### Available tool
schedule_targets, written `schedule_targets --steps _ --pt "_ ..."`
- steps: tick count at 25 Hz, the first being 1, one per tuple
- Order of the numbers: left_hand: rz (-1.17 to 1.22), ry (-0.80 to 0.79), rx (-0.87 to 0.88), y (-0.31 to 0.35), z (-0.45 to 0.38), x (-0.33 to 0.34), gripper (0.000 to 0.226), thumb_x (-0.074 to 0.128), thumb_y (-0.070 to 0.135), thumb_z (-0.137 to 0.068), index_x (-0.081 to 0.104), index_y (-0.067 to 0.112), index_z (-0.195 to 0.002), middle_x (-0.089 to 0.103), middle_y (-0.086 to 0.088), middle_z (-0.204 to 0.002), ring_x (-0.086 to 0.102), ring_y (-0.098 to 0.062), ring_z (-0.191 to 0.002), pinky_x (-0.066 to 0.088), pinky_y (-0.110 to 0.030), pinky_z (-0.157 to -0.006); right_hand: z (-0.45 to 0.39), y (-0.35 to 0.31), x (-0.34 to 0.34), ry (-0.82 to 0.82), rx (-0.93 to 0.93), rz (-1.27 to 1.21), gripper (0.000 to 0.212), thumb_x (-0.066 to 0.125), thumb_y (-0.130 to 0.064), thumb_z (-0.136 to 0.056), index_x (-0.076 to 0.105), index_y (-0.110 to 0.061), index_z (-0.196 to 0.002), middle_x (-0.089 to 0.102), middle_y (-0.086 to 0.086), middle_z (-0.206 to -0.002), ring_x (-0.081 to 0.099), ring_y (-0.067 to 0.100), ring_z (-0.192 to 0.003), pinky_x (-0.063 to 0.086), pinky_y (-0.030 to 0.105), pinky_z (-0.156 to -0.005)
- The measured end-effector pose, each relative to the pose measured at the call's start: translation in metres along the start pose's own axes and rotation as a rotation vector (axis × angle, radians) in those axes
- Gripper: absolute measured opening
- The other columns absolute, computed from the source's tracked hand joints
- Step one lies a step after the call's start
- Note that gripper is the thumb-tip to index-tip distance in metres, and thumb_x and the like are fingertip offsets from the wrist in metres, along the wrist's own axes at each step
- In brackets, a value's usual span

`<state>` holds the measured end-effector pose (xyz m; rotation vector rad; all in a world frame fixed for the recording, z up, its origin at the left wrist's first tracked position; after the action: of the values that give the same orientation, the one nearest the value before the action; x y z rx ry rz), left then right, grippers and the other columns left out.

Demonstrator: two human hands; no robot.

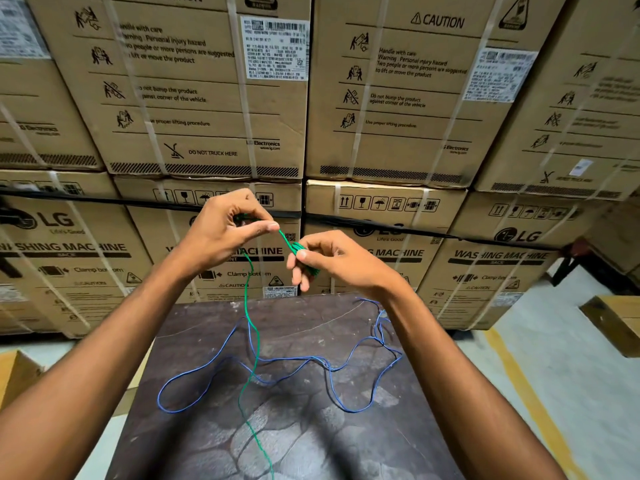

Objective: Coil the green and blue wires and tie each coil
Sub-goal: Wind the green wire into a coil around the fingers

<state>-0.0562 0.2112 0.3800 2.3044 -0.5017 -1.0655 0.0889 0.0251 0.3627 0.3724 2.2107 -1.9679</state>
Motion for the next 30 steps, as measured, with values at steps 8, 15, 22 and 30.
schedule_targets --steps 8,15,22,30 --pt "0.084 -0.165 -0.082 -0.013 0.005 0.002 0.017 0.075 0.032 -0.083 0.078 0.017 -0.090 0.076 0.005 -0.115 0.070 -0.005 -0.107 0.053 -0.027 -0.094 0.010 0.002 -0.003 0.050 -0.017 -0.238 0.019 0.046 -0.001 -0.107 0.063 0.007 -0.106 0.070 0.016 -0.085 0.066 0.020 -0.067 0.054 0.027 -0.070" --pt "0.242 -0.080 -0.211 -0.019 0.008 0.013 0.040 0.064 -0.008 -0.093 0.079 0.029 -0.093 0.078 0.000 -0.088 0.074 -0.020 -0.069 0.059 -0.028 -0.061 0.011 -0.002 0.006 0.062 -0.054 -0.517 0.022 0.044 -0.005 -0.107 0.065 -0.002 -0.101 0.071 0.009 -0.082 0.067 0.017 -0.068 0.057 0.025 -0.071" --pt "0.309 -0.097 -0.227 -0.018 0.031 0.053 0.018 0.060 -0.001 -0.098 0.063 0.014 -0.108 0.078 0.002 -0.080 0.049 -0.022 -0.046 0.043 -0.026 -0.044 -0.004 -0.027 0.011 0.123 -0.251 -0.804 0.032 0.037 0.002 -0.107 0.065 -0.001 -0.122 0.077 0.011 -0.108 0.075 0.018 -0.096 0.060 0.026 -0.086" --pt "0.220 -0.200 -0.200 0.004 0.050 0.067 0.021 0.056 0.015 -0.103 0.076 0.022 -0.107 0.066 0.004 -0.067 0.034 -0.003 -0.047 0.024 -0.022 -0.045 -0.032 -0.017 -0.001 0.490 -0.417 -0.734 0.036 0.043 0.004 -0.106 0.047 0.008 -0.142 0.065 0.022 -0.134 0.070 0.022 -0.115 0.056 0.029 -0.099"
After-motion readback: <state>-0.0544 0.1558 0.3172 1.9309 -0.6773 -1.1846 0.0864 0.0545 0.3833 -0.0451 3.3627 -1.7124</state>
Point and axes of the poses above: each hand's wrist, its own z-axis away from the middle knuckle, its own x-axis out of the palm, y = z × x, the point moved 1 cm from there along -z, towards the middle knuckle
